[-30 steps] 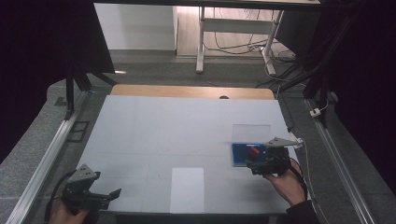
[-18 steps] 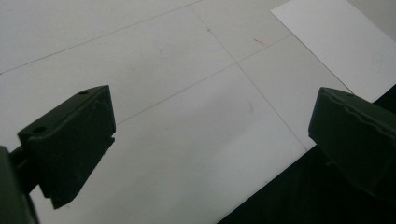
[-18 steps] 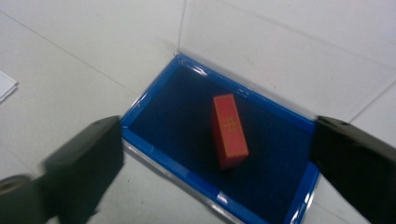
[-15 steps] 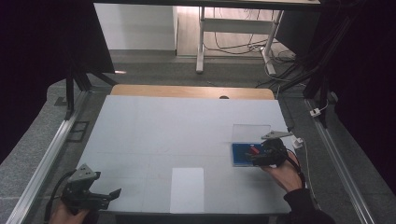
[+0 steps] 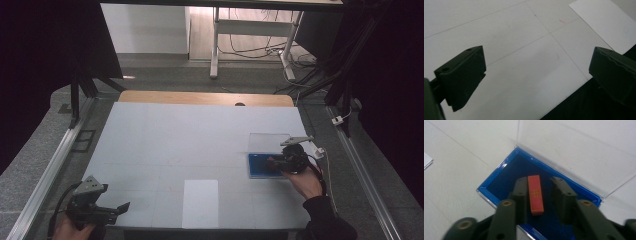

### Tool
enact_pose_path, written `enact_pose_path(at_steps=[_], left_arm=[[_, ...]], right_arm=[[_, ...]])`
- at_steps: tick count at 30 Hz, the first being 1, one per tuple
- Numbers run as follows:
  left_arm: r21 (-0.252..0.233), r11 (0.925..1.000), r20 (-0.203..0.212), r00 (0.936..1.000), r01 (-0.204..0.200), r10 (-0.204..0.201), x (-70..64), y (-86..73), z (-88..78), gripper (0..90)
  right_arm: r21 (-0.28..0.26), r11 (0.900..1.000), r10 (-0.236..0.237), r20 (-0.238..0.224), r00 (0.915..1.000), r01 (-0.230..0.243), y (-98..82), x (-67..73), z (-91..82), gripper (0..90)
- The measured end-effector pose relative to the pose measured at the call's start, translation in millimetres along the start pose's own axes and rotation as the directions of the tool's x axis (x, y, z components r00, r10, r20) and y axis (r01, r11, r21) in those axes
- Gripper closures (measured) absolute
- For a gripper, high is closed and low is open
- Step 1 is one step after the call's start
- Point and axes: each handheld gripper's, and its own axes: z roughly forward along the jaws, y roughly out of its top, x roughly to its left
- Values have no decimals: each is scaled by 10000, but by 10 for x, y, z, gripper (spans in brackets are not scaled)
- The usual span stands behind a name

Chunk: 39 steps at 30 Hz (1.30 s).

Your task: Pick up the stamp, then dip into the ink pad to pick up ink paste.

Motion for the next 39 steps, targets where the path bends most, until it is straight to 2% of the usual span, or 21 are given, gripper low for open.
enact_pose_path(at_steps=[2, 10, 16, 24, 34, 39], left_arm=[[2, 10000, 7, 10000, 0, 0, 0, 1, 0, 14], [-42, 9999, 157, 9998, 117, -116, 20, -2, -7, 15], [-38, 9999, 166, 9998, 98, -97, 16, 0, -5, 16], [-47, 9999, 154, 9998, 96, -95, 8, 0, -8, 17], [-39, 10000, 211, 9997, 91, -90, 19, 1, -5, 18], [-21, 10000, 195, 9998, 90, -90, 19, 2, -4, 18]], right_arm=[[44, 9998, -170, -46, 9998, 170, 5, 3, 8, 786], [173, 9981, -601, 127, 9981, 598, 21, 36, -6, 796], [-334, 9976, -599, 79, 9982, 601, 33, 44, -95, 797], [-678, 9962, -551, 51, 9985, 553, 53, 85, -183, 797], [-628, 9962, -596, 180, 9981, 606, 98, 144, -168, 797], [-601, 9963, -613, 67, 9981, 616, 124, 178, -128, 797]])
